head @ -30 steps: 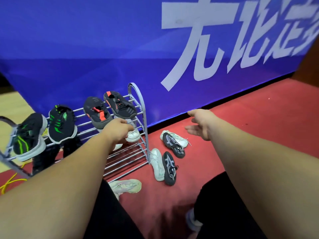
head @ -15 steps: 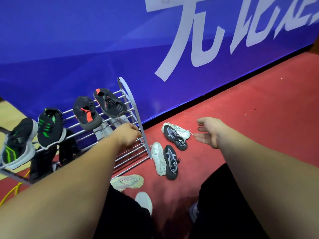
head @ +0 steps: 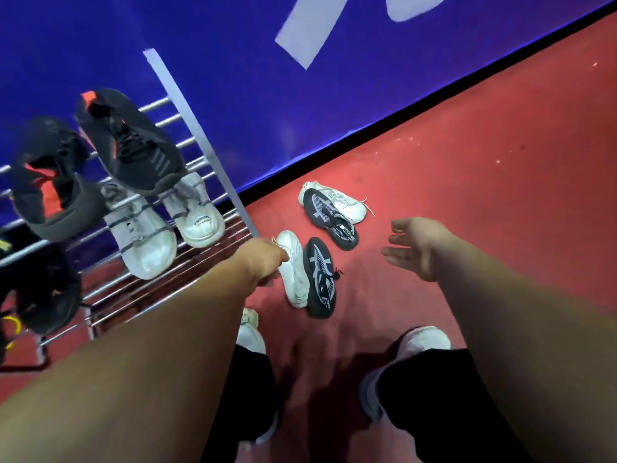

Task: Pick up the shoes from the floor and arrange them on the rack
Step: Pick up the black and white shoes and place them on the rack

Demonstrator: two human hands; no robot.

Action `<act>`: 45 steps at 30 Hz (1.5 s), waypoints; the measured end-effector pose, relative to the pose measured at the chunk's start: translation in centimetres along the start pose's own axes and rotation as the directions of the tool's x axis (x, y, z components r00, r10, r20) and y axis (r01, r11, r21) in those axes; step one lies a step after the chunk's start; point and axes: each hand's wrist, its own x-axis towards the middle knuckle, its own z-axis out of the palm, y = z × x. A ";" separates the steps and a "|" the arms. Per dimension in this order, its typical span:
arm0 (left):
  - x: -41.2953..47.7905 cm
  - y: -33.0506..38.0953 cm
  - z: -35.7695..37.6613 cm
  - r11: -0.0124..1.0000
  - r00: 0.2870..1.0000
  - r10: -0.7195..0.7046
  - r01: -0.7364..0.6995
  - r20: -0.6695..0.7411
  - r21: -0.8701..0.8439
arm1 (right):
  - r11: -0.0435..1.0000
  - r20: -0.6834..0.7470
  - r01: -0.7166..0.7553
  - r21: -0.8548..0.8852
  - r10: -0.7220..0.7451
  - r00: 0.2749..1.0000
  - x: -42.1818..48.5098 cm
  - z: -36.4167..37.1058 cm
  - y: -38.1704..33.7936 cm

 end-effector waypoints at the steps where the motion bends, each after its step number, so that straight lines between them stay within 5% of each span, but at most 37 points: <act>1: 1.5 -0.5 0.7 0.999 1.000 -0.029 0.029 0.003 -0.022 | 1.000 -0.007 -0.018 -0.008 0.018 1.000 1.7 0.2 0.2; 6: 9.3 -4.2 4.6 0.963 0.967 -0.250 0.254 0.049 -0.091 | 0.990 -0.057 -0.121 -0.069 0.117 0.992 11.1 2.3 2.5; 12: 16.2 -10.3 8.6 0.869 0.888 -0.445 0.459 0.115 -0.185 | 0.966 -0.029 -0.247 0.072 0.250 0.968 21.5 5.2 5.7; 17: 19.0 -13.2 10.5 0.723 0.802 -0.576 0.589 0.155 -0.361 | 0.984 -0.174 -0.113 -0.135 0.089 0.981 26.6 8.3 6.8; 22: 20.3 -13.6 11.6 0.657 0.759 -0.593 0.649 0.268 -0.385 | 0.992 -0.109 -0.085 -0.090 0.075 0.991 29.6 10.2 7.2; 29: 18.7 -13.7 14.7 0.607 0.612 -0.625 0.771 0.485 -0.192 | 0.983 -0.027 -0.181 -0.010 0.181 0.983 29.9 11.3 8.4; 34: 19.3 -12.9 15.5 0.656 0.691 -0.544 0.704 0.476 -0.272 | 0.990 -0.029 -0.134 -0.047 0.133 0.991 29.1 11.8 8.6; 45: 19.5 -12.3 11.7 0.737 0.667 -0.554 0.672 0.499 -0.080 | 0.968 -0.088 -0.100 -0.228 0.082 0.993 27.2 14.3 7.6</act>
